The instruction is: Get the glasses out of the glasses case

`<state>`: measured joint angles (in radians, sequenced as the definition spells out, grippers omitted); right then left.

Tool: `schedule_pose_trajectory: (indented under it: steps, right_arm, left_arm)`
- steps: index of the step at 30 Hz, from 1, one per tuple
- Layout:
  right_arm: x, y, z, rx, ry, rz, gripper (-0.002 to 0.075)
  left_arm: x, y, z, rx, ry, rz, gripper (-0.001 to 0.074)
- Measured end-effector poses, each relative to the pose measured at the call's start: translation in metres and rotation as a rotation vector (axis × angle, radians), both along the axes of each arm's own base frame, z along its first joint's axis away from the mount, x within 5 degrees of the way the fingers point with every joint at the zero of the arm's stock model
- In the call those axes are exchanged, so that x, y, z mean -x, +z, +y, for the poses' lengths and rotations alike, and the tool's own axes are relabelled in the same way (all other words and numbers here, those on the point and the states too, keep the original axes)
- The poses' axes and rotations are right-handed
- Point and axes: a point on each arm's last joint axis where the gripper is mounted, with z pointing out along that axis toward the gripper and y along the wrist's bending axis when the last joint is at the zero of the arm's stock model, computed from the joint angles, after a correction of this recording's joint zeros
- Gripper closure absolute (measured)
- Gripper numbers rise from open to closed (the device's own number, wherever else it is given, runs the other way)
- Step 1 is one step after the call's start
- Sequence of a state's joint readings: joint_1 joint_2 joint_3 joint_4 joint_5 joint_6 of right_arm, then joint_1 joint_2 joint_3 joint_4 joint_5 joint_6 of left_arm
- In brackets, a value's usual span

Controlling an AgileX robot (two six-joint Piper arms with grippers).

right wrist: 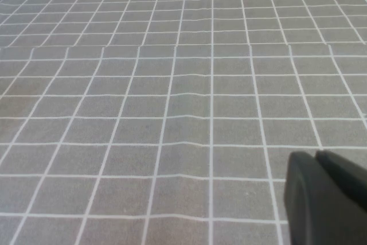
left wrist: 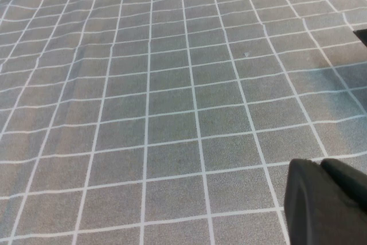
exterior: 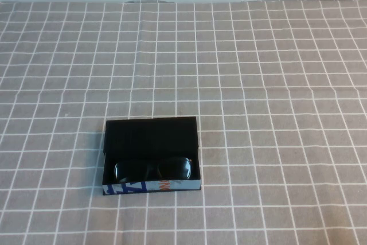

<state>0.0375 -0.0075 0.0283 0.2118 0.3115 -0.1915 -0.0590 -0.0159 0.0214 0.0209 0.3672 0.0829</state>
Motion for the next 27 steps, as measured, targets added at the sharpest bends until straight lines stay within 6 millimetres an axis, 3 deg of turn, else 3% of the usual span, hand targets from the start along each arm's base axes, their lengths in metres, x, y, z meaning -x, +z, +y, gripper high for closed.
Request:
schedule_pose_trajectory:
  steps: [27]
  right_arm:
    - [0.0001, 0.0008, 0.0023, -0.086, 0.006, 0.003, 0.0744]
  left_arm:
    - [0.0, 0.0, 0.0, 0.0, 0.0, 0.0, 0.0739]
